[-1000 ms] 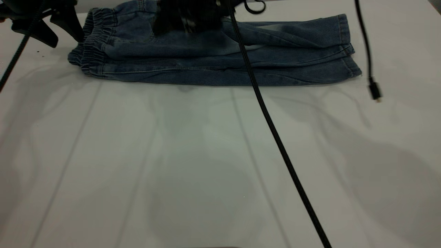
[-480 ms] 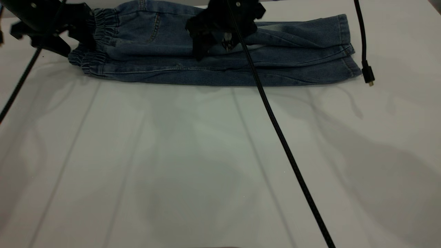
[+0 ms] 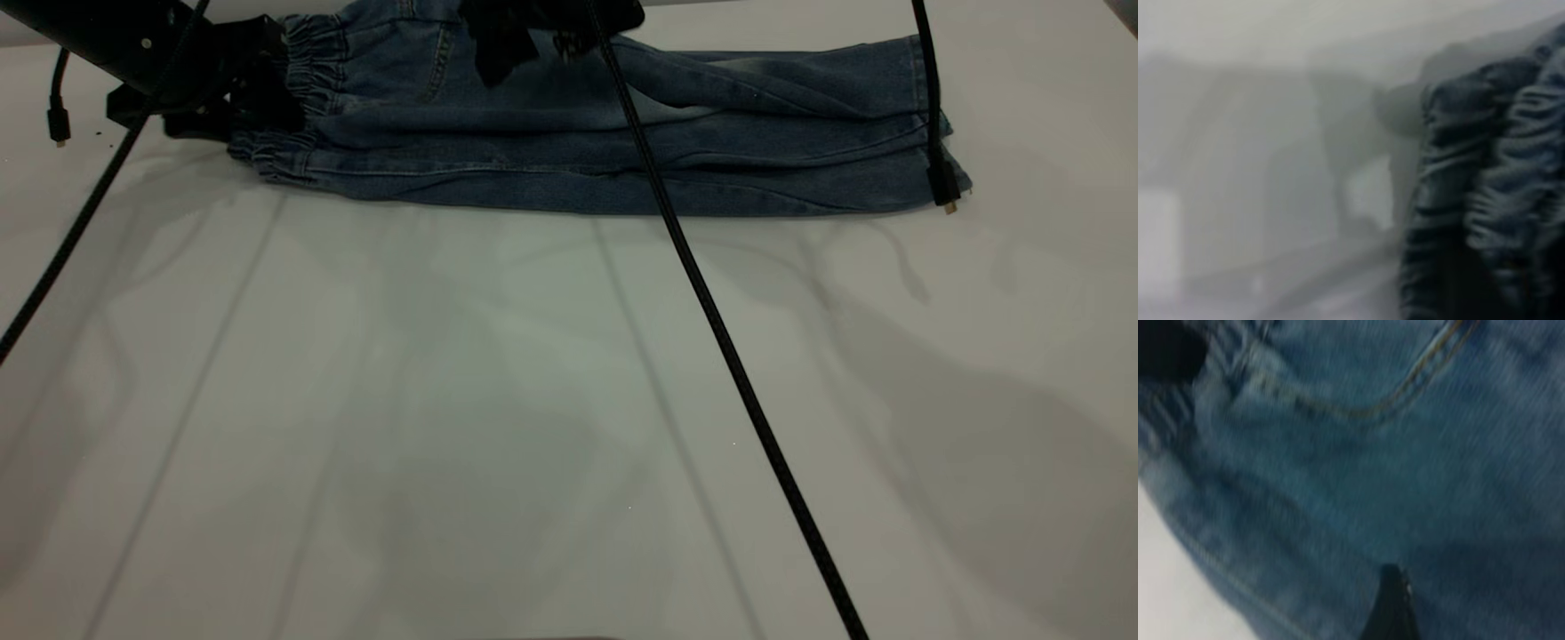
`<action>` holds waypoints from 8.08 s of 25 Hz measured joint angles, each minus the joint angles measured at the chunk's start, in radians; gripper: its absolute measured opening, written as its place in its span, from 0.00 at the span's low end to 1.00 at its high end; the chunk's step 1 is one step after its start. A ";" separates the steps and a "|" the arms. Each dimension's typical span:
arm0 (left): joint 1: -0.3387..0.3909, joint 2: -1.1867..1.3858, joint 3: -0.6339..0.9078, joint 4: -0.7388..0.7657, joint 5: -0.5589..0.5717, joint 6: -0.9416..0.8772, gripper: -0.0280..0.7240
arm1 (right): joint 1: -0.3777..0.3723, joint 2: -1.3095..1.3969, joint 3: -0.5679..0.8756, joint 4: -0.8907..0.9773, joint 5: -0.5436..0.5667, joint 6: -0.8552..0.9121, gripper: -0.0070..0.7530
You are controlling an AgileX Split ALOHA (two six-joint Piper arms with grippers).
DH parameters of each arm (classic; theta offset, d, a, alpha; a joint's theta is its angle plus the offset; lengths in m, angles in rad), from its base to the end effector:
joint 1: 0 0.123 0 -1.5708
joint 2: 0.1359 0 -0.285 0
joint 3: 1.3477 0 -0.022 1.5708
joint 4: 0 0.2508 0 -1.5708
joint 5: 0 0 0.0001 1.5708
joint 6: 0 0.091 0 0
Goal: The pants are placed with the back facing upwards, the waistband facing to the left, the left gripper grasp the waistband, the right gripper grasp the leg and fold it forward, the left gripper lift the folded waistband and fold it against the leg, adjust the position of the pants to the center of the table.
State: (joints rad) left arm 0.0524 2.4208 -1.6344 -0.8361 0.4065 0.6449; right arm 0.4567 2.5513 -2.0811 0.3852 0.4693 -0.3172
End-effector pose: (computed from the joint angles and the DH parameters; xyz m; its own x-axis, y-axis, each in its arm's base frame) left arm 0.4928 -0.0010 0.0635 -0.8370 -0.1858 -0.5146 -0.0111 0.9461 -0.3236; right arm 0.4939 0.2599 0.1090 -0.6734 -0.2982 -0.6765 -0.5185 0.8427 0.1447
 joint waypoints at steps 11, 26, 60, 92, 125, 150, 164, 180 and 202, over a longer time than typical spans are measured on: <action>-0.004 -0.110 0.001 0.103 0.125 0.080 0.10 | 0.000 0.105 -0.002 0.011 -0.042 -0.011 0.68; -0.011 -0.370 0.003 0.185 0.195 0.097 0.10 | 0.115 0.105 -0.153 0.030 0.200 -0.014 0.68; -0.052 -0.525 -0.050 0.194 0.295 0.110 0.10 | 0.198 0.228 -0.420 -0.083 0.523 0.064 0.68; -0.386 -0.306 -0.059 0.213 0.273 0.257 0.10 | -0.214 0.080 -0.847 -0.113 0.792 0.170 0.62; -0.448 -0.300 -0.060 0.727 0.725 -0.349 0.73 | -0.217 0.080 -0.847 -0.111 0.793 0.172 0.62; -0.490 -0.107 -0.060 0.704 0.112 -0.367 0.72 | -0.217 0.080 -0.847 -0.074 0.793 0.172 0.62; -0.489 -0.005 -0.078 0.769 0.184 -0.366 0.72 | -0.216 -0.038 -0.700 -0.082 0.792 0.167 0.62; -0.489 -0.032 -0.088 0.910 0.517 -0.274 0.72 | -0.216 -0.130 -0.697 -0.083 0.799 0.167 0.62; -0.488 -0.485 -0.351 1.001 0.765 -0.555 0.72 | -0.216 -0.835 -0.151 -0.109 0.800 0.184 0.62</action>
State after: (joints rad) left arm -0.4355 1.9356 -1.9850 0.1646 1.1717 0.0896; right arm 0.2405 1.7162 -2.2320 0.2766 1.2697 -0.1335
